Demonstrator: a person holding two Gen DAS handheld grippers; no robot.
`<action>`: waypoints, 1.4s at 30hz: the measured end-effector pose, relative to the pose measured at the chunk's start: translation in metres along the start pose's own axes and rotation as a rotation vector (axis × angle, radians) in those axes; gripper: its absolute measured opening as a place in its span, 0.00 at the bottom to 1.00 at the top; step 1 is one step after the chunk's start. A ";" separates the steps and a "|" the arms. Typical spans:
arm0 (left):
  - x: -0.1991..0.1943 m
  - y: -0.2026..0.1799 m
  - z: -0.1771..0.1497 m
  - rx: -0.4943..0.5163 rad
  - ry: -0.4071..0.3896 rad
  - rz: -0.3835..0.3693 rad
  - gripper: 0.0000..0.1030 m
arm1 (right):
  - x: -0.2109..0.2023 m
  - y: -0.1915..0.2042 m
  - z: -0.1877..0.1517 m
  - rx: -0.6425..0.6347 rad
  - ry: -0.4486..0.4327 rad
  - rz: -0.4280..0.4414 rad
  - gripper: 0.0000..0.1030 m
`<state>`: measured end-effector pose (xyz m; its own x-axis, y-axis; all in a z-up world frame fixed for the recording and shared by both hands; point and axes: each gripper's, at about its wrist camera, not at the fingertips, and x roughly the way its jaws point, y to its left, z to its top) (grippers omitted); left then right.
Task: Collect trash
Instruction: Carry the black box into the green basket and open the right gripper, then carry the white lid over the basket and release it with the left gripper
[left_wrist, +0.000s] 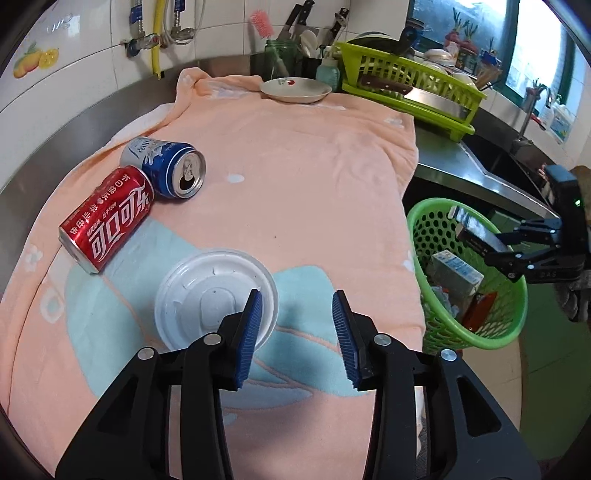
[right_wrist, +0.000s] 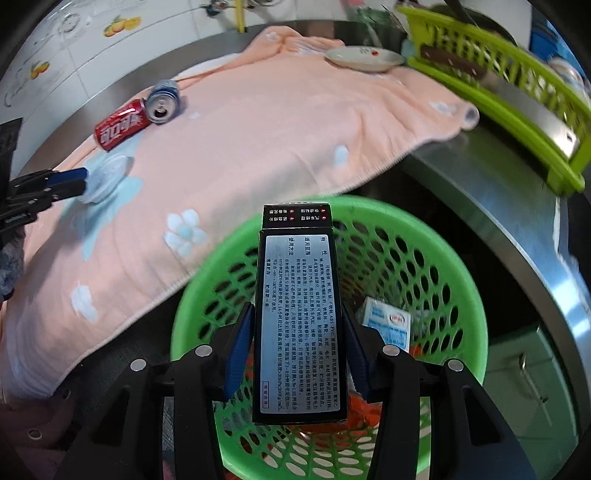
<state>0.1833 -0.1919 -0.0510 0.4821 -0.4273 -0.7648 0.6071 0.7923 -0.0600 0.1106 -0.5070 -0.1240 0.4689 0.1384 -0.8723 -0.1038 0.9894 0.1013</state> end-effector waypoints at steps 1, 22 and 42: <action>-0.002 0.001 0.000 0.000 -0.006 0.005 0.48 | 0.004 -0.002 -0.002 0.008 0.008 0.000 0.44; 0.020 0.089 -0.018 -0.334 0.062 0.115 0.40 | 0.012 -0.009 -0.018 0.061 0.011 -0.025 0.56; -0.008 0.040 -0.006 -0.292 -0.007 0.008 0.04 | -0.028 -0.016 -0.037 0.141 -0.099 -0.030 0.56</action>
<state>0.1998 -0.1547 -0.0511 0.4917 -0.4226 -0.7614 0.3959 0.8872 -0.2367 0.0668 -0.5285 -0.1194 0.5550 0.1050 -0.8252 0.0329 0.9885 0.1479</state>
